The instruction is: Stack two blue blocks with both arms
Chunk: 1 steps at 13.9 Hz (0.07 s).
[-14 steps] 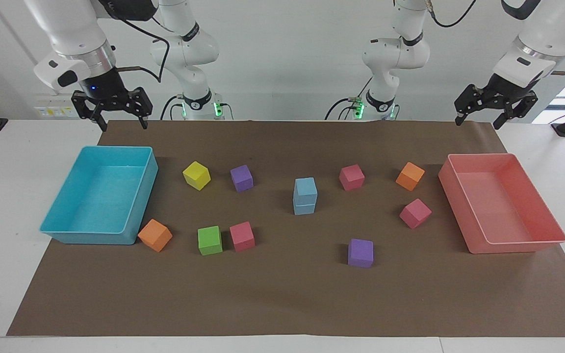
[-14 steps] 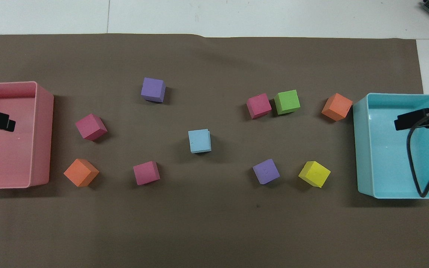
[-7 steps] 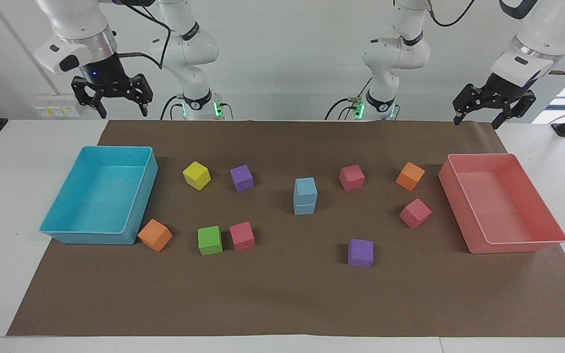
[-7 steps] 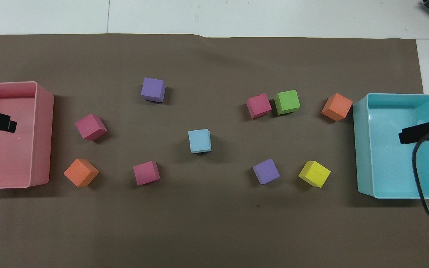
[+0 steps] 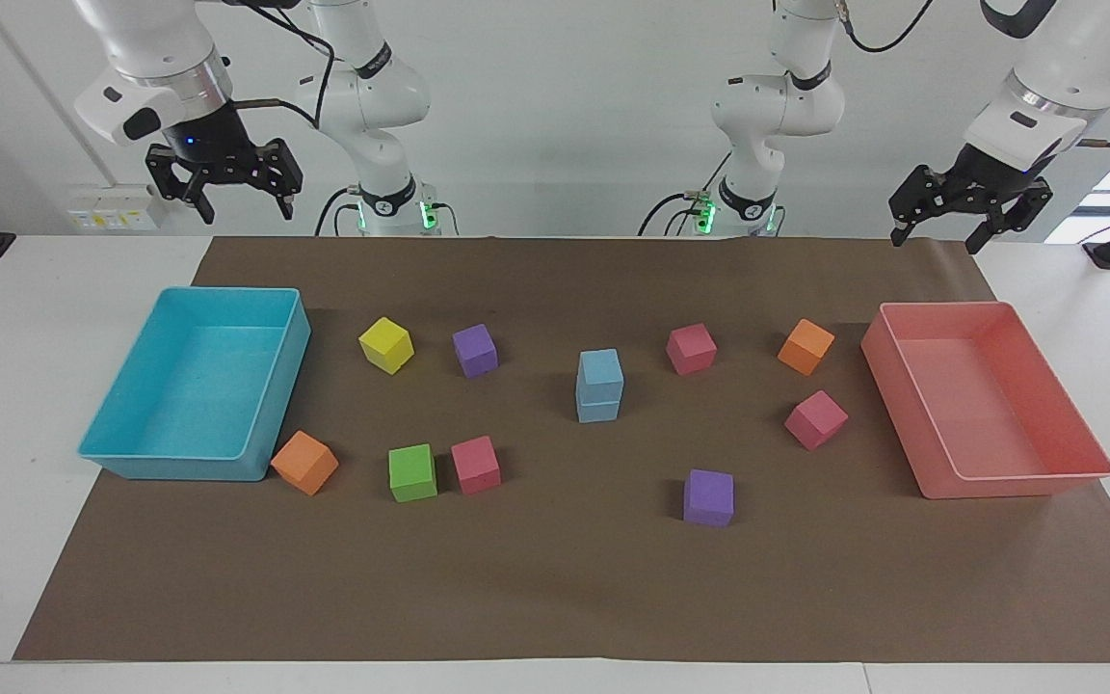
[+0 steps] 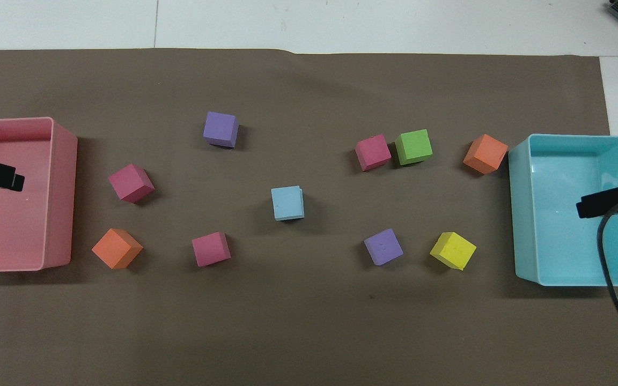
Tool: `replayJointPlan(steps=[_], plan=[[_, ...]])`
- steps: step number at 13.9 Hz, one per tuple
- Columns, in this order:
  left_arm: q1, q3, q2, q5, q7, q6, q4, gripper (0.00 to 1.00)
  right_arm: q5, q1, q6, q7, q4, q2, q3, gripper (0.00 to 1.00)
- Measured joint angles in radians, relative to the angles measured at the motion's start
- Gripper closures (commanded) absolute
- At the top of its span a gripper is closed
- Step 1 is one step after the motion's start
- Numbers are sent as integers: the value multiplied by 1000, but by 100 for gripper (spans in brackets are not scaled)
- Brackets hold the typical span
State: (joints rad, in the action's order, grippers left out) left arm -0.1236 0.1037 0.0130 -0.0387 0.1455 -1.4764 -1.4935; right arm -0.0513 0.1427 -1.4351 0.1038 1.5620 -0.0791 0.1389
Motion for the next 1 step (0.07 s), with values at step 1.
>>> replayJointPlan(steps=[1], plan=[[0, 0, 0, 0, 0, 0, 0, 0, 0, 0, -1, 0, 1, -1, 0, 0]])
